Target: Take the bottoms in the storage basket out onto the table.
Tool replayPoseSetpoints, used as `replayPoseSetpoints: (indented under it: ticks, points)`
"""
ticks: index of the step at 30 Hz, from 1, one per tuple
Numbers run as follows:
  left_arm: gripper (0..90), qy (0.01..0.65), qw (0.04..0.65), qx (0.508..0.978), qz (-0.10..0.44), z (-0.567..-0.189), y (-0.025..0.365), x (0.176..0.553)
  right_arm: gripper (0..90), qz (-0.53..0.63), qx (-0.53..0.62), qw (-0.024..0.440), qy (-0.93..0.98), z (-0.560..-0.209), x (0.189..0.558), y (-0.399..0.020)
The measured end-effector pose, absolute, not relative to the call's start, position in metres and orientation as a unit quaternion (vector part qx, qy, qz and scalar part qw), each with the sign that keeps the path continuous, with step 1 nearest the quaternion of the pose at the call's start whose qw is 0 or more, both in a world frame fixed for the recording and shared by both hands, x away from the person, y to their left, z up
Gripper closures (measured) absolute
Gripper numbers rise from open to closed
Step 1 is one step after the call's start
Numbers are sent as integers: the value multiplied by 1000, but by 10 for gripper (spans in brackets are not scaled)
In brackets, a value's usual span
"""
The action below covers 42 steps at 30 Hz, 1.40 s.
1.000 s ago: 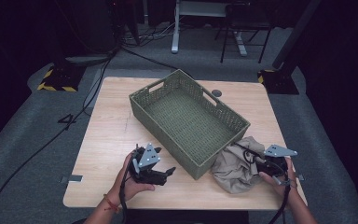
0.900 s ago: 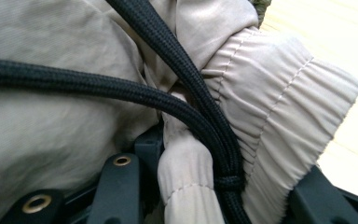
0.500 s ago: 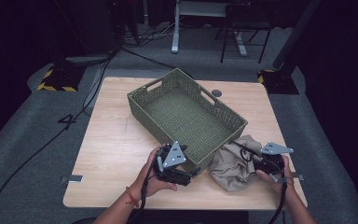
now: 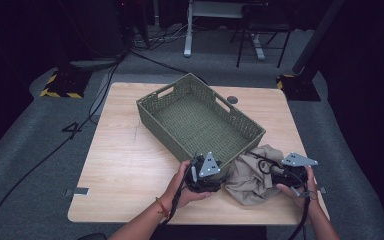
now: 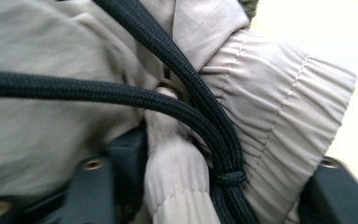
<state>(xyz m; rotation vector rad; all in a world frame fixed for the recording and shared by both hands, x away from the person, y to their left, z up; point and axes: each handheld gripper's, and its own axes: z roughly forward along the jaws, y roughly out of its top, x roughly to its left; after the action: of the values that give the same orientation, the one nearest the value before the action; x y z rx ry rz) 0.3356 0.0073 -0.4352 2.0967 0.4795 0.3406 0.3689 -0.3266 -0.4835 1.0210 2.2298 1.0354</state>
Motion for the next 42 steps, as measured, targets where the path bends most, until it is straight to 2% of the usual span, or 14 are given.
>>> replayPoseSetpoints:
  ticks: [1, 4, 9, 18, 22, 29, 42]
  points:
    - [526, 197, 464, 850, 155, -437, 7, 335, 361, 378, 373, 237, 814, -483, 369, -327]
    - [673, 197, 466, 848, 158, -436, 11, 340, 312, 388, 376, 238, 807, -475, 363, -333]
    - [718, 178, 447, 859, 174, -435, 13, 339, 284, 398, 372, 243, 803, -464, 351, -341]
    - [698, 193, 437, 860, 180, -433, 42, 343, 297, 402, 365, 244, 803, -456, 336, -353]
    - [684, 200, 435, 859, 182, -432, 57, 344, 293, 403, 371, 231, 804, -459, 334, -358]
    - [667, 204, 429, 860, 187, -431, 75, 346, 271, 394, 375, 203, 814, -474, 337, -360]
    - [634, 215, 439, 853, 181, -432, 111, 353, 252, 390, 381, 191, 816, -490, 351, -358]
